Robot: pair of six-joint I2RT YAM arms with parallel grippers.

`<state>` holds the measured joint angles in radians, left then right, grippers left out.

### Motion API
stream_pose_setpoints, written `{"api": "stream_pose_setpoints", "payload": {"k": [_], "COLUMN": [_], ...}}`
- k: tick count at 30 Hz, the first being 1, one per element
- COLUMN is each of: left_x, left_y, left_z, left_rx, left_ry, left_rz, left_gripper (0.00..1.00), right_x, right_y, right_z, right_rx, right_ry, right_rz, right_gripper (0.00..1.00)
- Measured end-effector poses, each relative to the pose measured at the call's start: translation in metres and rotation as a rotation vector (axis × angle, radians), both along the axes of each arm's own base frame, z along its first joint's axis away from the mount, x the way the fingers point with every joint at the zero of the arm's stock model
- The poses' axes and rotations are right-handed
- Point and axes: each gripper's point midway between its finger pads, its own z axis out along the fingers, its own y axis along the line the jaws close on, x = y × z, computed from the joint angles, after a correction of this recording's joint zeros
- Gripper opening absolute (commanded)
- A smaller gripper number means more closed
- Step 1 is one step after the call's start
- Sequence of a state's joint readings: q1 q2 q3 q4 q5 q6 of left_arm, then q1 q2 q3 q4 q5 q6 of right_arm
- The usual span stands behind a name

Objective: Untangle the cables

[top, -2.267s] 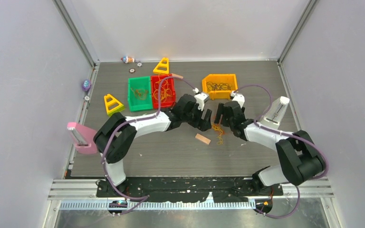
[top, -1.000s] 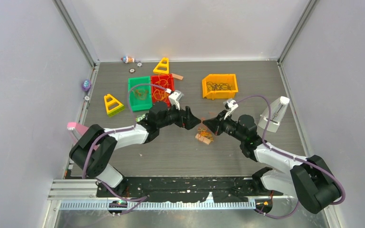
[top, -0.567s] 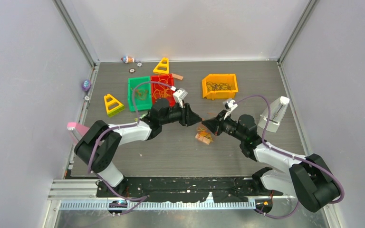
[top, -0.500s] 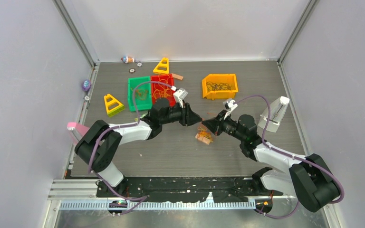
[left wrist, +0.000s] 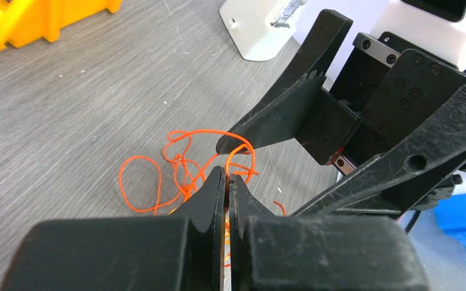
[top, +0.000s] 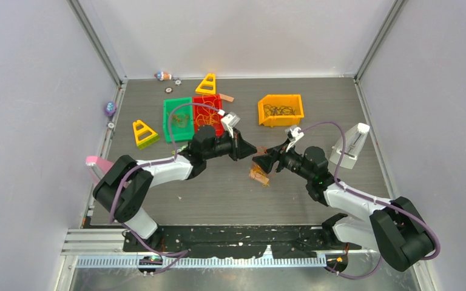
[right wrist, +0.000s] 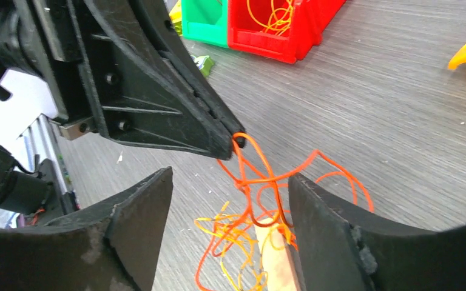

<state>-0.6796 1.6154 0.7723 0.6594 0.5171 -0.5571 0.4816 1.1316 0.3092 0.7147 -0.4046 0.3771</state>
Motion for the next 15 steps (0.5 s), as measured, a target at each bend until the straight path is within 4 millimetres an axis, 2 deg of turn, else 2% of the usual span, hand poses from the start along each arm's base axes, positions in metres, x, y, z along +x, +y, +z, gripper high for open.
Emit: {"api": "stream_pose_setpoints", "payload": {"k": [2,7,12,15], "left_x": [0.001,0.003,0.006,0.006], "left_y": [0.004,0.012,0.014,0.015], "left_z": [0.002,0.014,0.016,0.013], "left_rx": [0.009,0.01,0.017,0.022], "left_ry": [-0.019,-0.071,-0.095,-0.092], "left_rz": [0.02,0.058,0.072,0.077], "left_gripper": [0.0,0.0,0.0,0.0], "right_x": [0.002,0.0,-0.018,-0.019], "right_y": [-0.002,0.0,0.022,0.033], "right_z": [0.0,-0.007,-0.025,-0.035], "right_rx": [-0.003,-0.023,-0.105,-0.162], "right_ry": [-0.002,0.016,0.048,0.068], "right_rz": [-0.015,-0.018,0.049,0.061], "right_gripper": [0.83,0.86,0.87,0.84]}}
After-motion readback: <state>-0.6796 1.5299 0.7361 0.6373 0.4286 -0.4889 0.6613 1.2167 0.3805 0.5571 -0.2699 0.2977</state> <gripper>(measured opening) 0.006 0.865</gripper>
